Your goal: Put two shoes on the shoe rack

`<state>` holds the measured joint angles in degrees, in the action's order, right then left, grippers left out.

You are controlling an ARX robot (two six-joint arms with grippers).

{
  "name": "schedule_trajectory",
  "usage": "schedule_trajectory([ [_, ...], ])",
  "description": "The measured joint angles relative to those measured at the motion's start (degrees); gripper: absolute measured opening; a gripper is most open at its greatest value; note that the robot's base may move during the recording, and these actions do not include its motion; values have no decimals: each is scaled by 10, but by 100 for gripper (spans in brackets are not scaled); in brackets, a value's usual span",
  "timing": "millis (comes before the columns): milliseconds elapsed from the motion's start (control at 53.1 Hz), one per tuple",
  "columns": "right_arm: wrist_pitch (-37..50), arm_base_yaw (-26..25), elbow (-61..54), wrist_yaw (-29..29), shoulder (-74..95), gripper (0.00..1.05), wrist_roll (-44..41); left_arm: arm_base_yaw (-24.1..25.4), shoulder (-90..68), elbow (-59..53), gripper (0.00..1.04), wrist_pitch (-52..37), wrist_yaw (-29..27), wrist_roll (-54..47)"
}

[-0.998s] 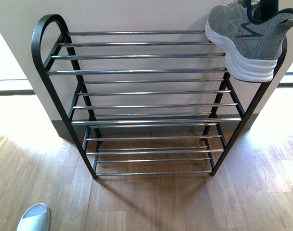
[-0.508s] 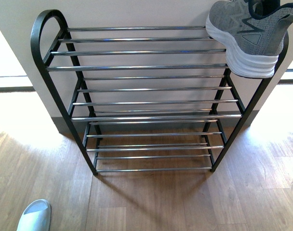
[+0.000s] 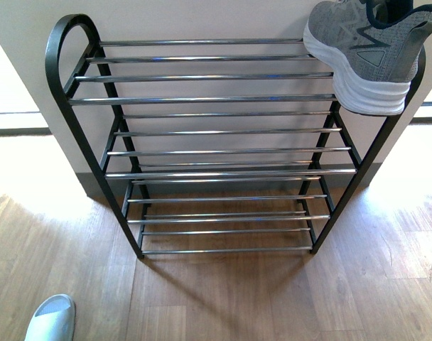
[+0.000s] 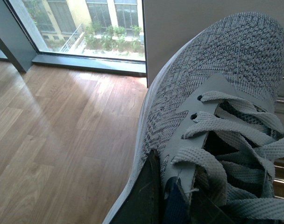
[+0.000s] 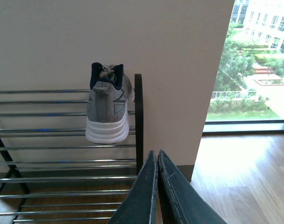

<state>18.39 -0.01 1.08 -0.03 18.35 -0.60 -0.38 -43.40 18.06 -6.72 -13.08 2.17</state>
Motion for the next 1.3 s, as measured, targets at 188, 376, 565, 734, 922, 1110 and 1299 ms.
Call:
schedule_trajectory([
  [188,-31,0,0,0,-31,1,0,0,0,0,1,0,0,0],
  [376,-58,0,0,0,-58,1,0,0,0,0,1,0,0,0],
  [565,-82,0,0,0,-81,1,0,0,0,0,1,0,0,0],
  [734,-179,0,0,0,-173,1,0,0,0,0,1,0,0,0],
  [922,-183,0,0,0,-180,1,0,0,0,0,1,0,0,0],
  [1110,-183,0,0,0,-180,1,0,0,0,0,1,0,0,0],
  [1299,-183,0,0,0,-180,33,0,0,0,0,1,0,0,0],
])
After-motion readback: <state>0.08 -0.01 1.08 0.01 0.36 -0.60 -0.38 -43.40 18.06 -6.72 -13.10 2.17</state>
